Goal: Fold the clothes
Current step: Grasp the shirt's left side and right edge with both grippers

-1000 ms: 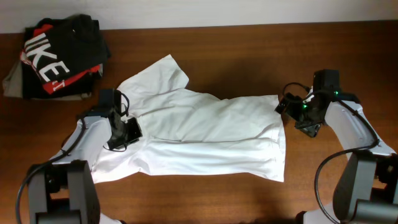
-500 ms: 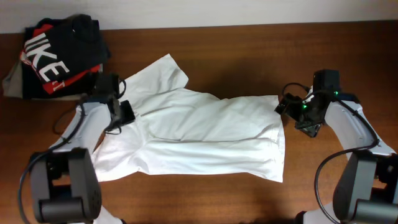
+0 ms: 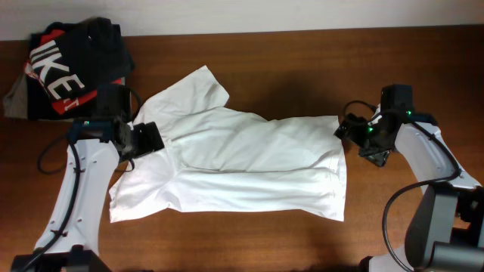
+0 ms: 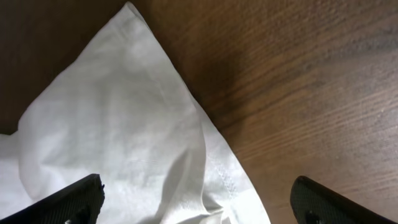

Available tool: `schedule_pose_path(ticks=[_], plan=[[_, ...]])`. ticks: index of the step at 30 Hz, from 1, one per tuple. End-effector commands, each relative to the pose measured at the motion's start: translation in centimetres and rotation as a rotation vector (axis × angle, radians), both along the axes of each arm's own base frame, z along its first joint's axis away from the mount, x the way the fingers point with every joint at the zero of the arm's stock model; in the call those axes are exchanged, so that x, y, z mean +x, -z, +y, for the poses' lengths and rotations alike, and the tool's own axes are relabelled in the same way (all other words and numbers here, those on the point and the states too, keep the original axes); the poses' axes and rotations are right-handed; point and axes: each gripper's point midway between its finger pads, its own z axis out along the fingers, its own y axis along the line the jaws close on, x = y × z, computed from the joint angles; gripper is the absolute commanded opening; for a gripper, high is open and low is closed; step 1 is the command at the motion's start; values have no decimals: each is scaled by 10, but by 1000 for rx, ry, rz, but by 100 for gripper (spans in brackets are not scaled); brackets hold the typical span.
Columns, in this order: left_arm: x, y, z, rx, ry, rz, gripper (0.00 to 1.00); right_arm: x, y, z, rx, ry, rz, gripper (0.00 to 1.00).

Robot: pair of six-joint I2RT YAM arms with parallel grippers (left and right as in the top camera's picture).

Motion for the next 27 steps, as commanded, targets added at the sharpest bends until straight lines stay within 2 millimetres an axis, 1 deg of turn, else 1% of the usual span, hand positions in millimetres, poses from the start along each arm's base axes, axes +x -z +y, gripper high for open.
schedule_pose_path(ticks=[1,2,3,4,6,7,8,11,12,13,15,16,18,21,22,23,24,25,26,27], plan=[[-12,17,0,-15,-9,80,73,-7,0,1,-18,-48,26,78],[-20,35,-1,-26,-52,129,42,-16,1,3,-9,-54,61,44],[-24,49,-1,-32,-76,164,30,-18,1,9,20,-81,64,22],[-26,63,-1,-34,-77,200,26,-18,-2,20,63,-136,46,14],[-27,87,-2,-36,-82,264,16,-25,-1,28,66,-163,73,9],[-27,98,-6,-60,-79,294,13,-29,-1,32,74,-171,91,4],[-30,112,-11,-88,-78,336,11,-36,0,37,83,-183,118,4],[-35,133,-11,-87,-83,403,11,-47,2,48,87,-222,159,4],[-36,139,-11,-87,-84,416,11,-47,3,55,76,-264,148,4],[-36,141,-11,-86,-84,416,11,-43,4,59,72,-278,129,4],[-35,141,-11,-86,-84,412,11,-30,6,61,59,-287,72,5],[-35,141,-11,-86,-84,412,11,-28,10,57,39,-282,79,6],[-35,141,-11,-86,-84,412,11,-30,25,49,-2,-273,121,5],[-34,141,-11,-86,-83,408,11,-30,59,48,2,-273,189,4],[-33,141,-10,-82,-84,404,11,-32,71,44,-15,-269,218,4],[-32,141,-10,-82,-85,400,12,-33,74,39,-35,-262,229,4],[-30,141,-9,-77,-115,389,12,-36,76,27,-71,-235,251,4],[-27,142,-6,-83,-166,374,12,-42,77,12,-98,-171,290,4],[-26,142,-2,-89,-216,364,11,-46,77,2,-94,-127,311,4],[-26,142,7,-95,-260,359,11,-51,76,-11,-84,-84,329,4]])
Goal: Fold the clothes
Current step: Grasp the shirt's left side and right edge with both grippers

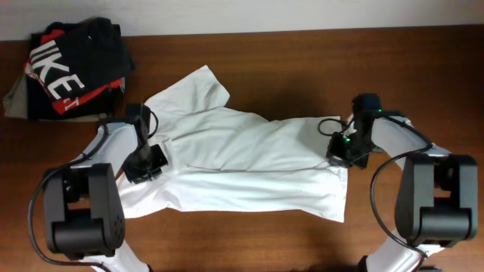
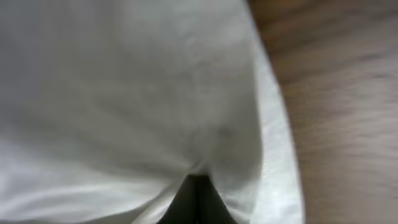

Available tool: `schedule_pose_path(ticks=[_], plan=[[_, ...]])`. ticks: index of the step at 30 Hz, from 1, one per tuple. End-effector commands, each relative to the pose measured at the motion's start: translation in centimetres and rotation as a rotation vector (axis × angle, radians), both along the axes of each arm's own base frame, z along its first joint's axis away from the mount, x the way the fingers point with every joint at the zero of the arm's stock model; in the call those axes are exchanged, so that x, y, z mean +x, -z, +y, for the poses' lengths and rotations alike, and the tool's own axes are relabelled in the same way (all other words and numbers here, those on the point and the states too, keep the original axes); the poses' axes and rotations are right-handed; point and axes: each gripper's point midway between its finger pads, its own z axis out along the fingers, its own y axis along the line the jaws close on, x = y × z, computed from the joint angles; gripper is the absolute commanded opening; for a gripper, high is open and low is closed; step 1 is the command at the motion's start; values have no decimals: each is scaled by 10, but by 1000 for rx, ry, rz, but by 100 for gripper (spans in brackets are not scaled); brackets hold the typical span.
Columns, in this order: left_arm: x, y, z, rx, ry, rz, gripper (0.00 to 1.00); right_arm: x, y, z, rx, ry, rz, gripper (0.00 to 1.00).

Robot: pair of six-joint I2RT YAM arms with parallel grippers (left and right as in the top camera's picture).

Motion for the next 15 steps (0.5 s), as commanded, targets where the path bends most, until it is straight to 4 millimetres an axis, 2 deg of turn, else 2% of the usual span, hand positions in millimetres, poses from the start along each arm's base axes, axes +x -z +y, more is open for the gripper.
schedule_pose_path(ticks=[1,3,5,7,10,11,12,13,14,15], plan=[[0,9,21,14,-146,0,11,-23,19,-56,-112,140,113,4],[-3,9,35,13,-193,3,7,-22,17,-69,-110,184,109,4],[-7,8,40,12,-211,17,4,-14,12,-73,-113,186,90,4],[-5,-1,39,13,-208,7,4,-2,-4,-76,-115,187,78,4],[13,-44,32,18,-175,-123,4,21,-45,-81,-120,187,39,4],[24,-68,25,19,-150,-206,20,32,-61,-83,-116,188,9,4],[35,-89,17,18,-97,-278,39,42,-72,-79,-90,157,-31,17],[49,-116,2,13,-38,-364,78,54,-82,-70,-25,128,-82,71],[60,-133,-10,7,7,-418,85,61,-86,-64,10,125,-112,88],[81,-159,-36,-27,117,-505,87,72,-90,-56,61,106,-166,95]])
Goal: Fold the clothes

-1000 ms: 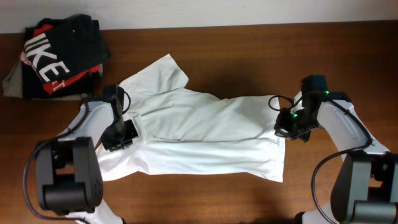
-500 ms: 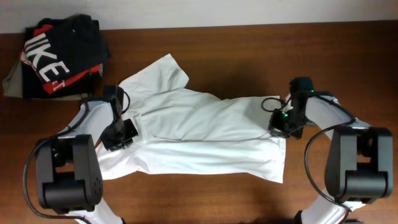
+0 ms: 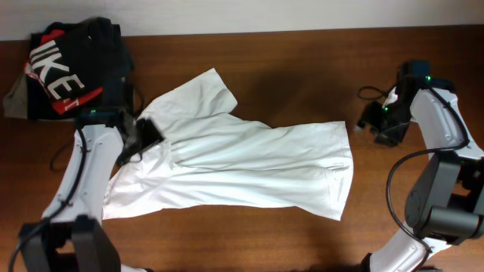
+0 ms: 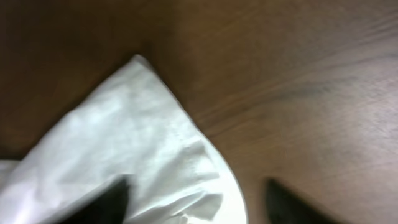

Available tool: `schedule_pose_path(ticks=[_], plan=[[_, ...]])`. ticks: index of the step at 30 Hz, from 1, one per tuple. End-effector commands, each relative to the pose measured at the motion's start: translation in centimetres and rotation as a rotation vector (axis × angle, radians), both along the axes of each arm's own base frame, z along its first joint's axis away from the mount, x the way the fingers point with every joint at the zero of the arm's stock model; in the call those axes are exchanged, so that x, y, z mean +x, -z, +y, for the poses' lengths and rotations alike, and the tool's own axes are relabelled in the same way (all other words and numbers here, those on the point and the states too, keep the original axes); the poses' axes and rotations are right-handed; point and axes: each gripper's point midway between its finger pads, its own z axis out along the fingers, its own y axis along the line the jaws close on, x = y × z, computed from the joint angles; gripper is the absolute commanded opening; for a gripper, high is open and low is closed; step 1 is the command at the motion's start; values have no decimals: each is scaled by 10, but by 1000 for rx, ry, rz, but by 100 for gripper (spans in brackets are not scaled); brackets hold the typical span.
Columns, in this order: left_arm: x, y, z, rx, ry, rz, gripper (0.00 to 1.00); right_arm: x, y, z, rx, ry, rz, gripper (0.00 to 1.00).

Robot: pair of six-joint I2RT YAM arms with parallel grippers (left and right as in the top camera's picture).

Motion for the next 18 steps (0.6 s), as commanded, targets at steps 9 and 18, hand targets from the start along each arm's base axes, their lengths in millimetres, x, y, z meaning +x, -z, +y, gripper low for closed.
schedule_pose_path(ticks=[9,18], plan=[[209,-33,-195,25,664,-400,99,38,-8,82,-65,-264,-154,99],[221,74,-188,83,680,-210,96,39,-8,85,-63,-260,-156,99]])
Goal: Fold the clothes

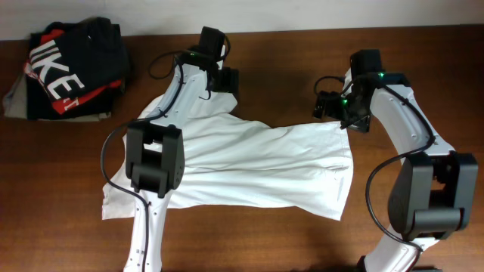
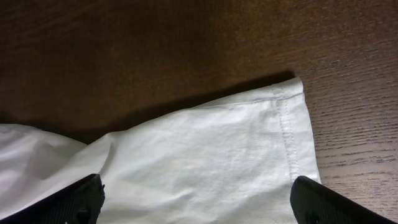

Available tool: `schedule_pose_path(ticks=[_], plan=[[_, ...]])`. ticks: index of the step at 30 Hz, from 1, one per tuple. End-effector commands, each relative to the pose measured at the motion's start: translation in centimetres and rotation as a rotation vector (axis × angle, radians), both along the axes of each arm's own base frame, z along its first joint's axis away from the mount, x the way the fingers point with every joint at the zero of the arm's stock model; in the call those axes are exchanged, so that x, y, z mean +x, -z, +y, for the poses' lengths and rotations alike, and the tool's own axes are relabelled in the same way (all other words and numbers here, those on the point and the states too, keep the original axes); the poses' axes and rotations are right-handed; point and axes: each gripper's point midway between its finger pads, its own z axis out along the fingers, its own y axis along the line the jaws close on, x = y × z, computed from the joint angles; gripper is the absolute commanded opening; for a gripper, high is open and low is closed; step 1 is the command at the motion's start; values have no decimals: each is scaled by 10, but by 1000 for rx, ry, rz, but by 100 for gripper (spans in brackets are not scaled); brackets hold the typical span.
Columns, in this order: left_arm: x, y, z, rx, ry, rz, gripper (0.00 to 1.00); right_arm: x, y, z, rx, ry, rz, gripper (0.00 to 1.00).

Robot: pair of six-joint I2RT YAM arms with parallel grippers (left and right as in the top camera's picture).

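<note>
A white T-shirt [image 1: 242, 162] lies spread flat across the table, hem to the right. My right gripper [image 1: 333, 106] hovers over the shirt's far right hem corner. In the right wrist view that gripper [image 2: 202, 199] is open, its fingertips [image 2: 81, 199] wide apart above the shirt [image 2: 205, 143], and the stitched hem corner [image 2: 289, 93] lies just ahead. My left gripper [image 1: 225, 79] is at the far sleeve, near the table's back edge. The overhead view does not show how its jaws stand or whether they touch the cloth.
A pile of dark clothes [image 1: 68, 57] with red and white lettering sits at the back left corner. The wooden table [image 1: 287, 68] shows bare behind the shirt. The left arm stretches over the shirt's left part.
My left gripper has gone from the shirt's left shoulder to the far sleeve at the back. My right gripper has come from bare table right of the shirt to above the far hem corner.
First the right gripper hung open over the far right hem corner, with the left at the shirt's left shoulder. Then the right was shut in the cloth by the hem. Later the shirt lay flatter and the right gripper stood off it. Now both are at far edges.
</note>
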Motion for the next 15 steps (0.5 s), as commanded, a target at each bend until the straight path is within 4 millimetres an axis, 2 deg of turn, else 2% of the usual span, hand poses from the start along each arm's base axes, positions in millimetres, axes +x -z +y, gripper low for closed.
schedule_pose_path(ticks=[1,3,4,6,9,11,13,14,15], plan=[[4,6,1,21,13,-6,96,1,-2,-2,-16,2,-9,99],[3,12,1,25,13,6,89,1,-2,-2,-16,2,-8,99],[2,19,1,28,14,18,83,1,-2,-2,-16,2,-9,99],[-3,38,3,41,14,57,80,1,-2,-2,-16,2,-8,99],[-2,39,14,97,-10,49,72,2,-3,-2,-17,2,-14,99],[-2,39,20,130,-23,47,55,3,-3,-2,-17,2,-16,99],[-1,38,23,144,-30,40,28,5,-3,-5,-32,14,-24,99],[2,38,22,141,-31,30,23,8,-2,-5,-31,22,-33,99],[3,37,21,138,-32,22,25,10,-2,-5,-29,28,-38,99]])
